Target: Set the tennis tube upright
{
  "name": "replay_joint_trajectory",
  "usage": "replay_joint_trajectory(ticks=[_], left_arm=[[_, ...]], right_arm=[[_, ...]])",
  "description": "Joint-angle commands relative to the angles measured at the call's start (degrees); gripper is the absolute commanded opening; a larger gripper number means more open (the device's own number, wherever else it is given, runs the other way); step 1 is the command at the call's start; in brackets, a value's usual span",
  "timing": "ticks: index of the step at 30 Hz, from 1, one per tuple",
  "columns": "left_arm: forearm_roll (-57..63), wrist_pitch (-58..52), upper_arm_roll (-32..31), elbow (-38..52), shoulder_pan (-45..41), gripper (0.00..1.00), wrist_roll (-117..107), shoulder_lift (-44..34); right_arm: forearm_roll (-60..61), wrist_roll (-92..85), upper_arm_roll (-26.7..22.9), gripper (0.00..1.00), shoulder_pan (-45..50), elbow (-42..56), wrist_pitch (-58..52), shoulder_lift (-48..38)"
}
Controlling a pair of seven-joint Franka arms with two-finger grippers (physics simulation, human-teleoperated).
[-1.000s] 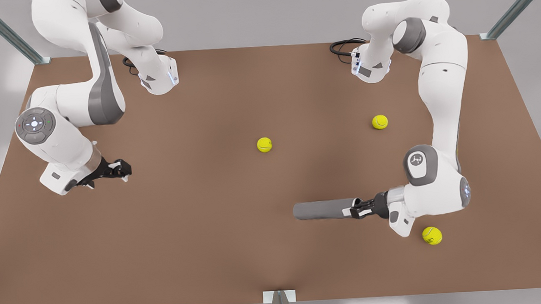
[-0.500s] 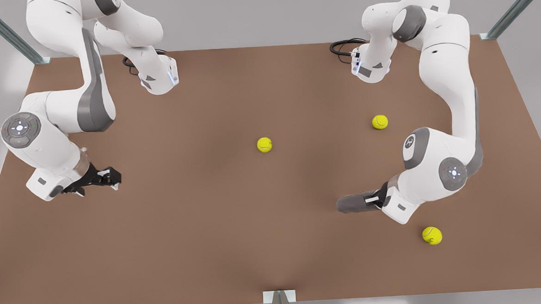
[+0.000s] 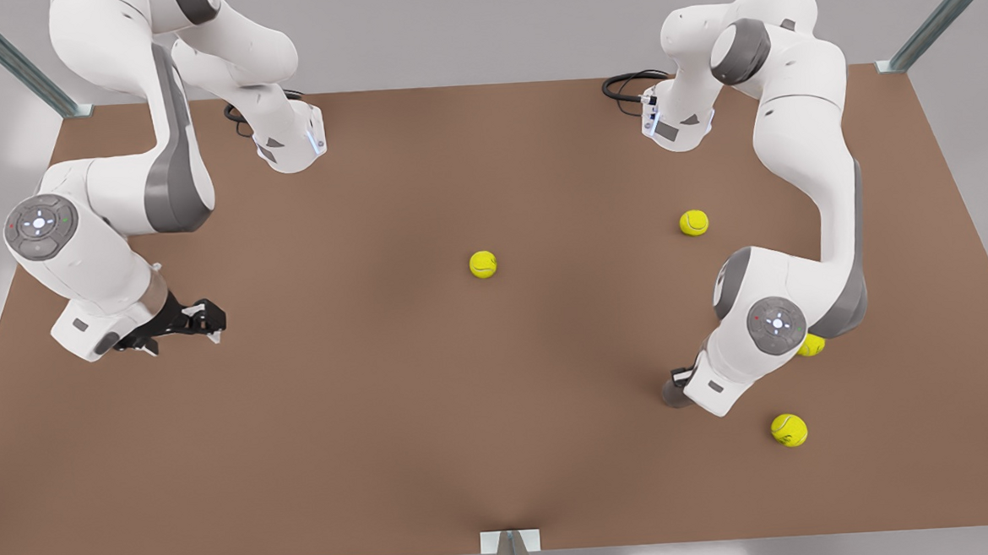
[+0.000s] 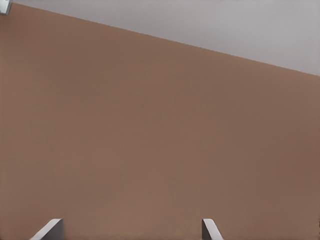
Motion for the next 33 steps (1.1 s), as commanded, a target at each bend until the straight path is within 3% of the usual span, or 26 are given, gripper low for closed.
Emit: replay_joint_trajectory(ticks=[1,9,12,14,15,23,29,32,33], left_arm=[[-0.6,0.0,0.0,0.0,0.0,0.21,0.0,0.1],[-0.8,0.0,0.0,0.2,0.1,0.21,0.7,0.8],[-0.8,0.0,0.0,0.3,0.1,0.37,1.4,1.1],[-0.8,0.0,0.0,0.3,0.1,0.72,2.1,1.1],[-0.8,0.0,0.0,0.3,0.1,1.0,2.1,1.1],[-1.2,-3.1,-0.3,0.4,0.0,1.0,2.0,-0.1],[-0.7,-22.3,-1.3,0.7,0.7,1.0,3.5,-12.0],[-0.3,-25.8,-0.9,0.5,1.7,1.0,3.8,-15.1],[-6.1,-27.7,10.3,0.7,-2.1,1.0,21.3,-16.8]], right_arm=[[0.0,0.0,0.0,1.0,0.0,0.1,0.0,0.0],[0.0,0.0,0.0,1.0,0.0,-0.2,0.3,0.3],[0.0,0.0,0.0,1.0,0.0,-0.2,0.2,0.2],[0.0,0.0,0.0,1.0,0.0,-0.2,0.2,0.2],[0.0,0.0,0.0,1.0,0.1,-0.2,0.2,0.2],[0.1,0.0,0.1,1.0,0.3,-0.1,-0.3,0.1],[0.1,0.0,0.1,1.0,0.6,-0.4,0.1,0.2],[0.1,0.0,0.1,1.0,0.5,-0.5,0.0,0.2],[0.1,0.0,0.1,1.0,0.5,-0.4,0.0,0.2]])
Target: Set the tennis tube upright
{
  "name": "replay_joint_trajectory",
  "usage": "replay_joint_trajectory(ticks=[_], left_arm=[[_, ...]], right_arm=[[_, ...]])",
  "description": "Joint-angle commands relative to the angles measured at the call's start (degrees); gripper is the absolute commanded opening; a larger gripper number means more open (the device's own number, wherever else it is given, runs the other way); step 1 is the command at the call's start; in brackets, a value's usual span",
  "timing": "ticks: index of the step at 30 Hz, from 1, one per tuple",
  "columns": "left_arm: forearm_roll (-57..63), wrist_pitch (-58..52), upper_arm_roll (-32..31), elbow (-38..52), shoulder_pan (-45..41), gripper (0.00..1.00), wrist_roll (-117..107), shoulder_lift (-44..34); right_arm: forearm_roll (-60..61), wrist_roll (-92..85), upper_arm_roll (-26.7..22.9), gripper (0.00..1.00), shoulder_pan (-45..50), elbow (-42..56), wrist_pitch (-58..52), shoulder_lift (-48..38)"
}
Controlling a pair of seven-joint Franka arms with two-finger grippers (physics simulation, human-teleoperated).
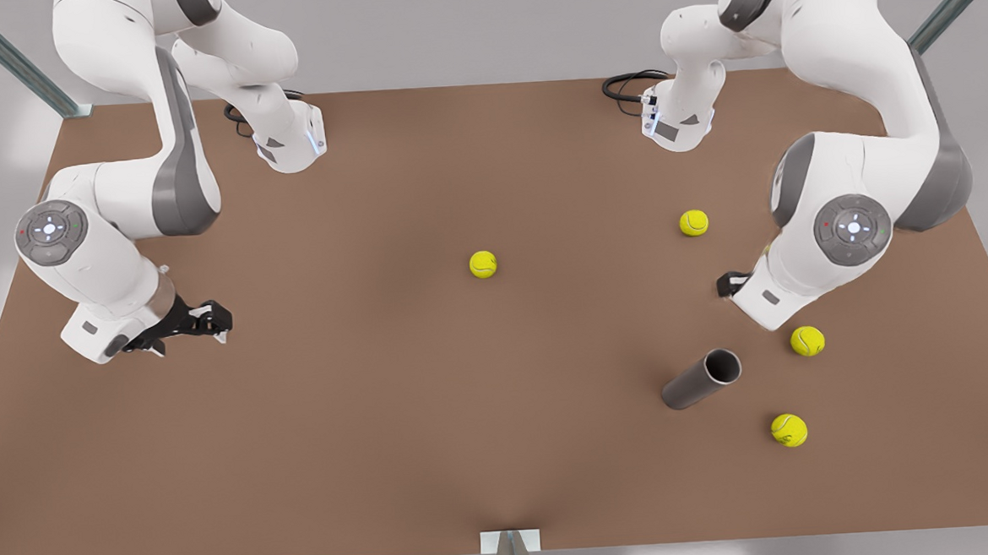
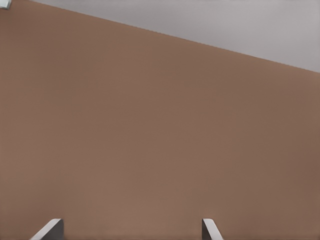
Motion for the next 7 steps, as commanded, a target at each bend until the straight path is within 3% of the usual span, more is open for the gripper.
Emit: replay_joint_trajectory(ticks=[1,2,7], left_arm=[[-14.4,2.0,2.0,-3.1,-1.1,1.0,0.3,-2.4],[-14.3,10.8,2.0,-15.1,-1.1,1.0,-0.2,-10.2],[-14.0,10.4,1.9,-17.0,-1.2,1.0,0.0,-11.0]], right_arm=[[0.0,0.0,0.0,1.0,0.1,0.0,0.0,0.0],[0.0,0.0,0.0,1.0,0.1,-0.1,0.0,0.0],[0.0,0.0,0.4,1.0,0.1,0.3,0.1,0.0]])
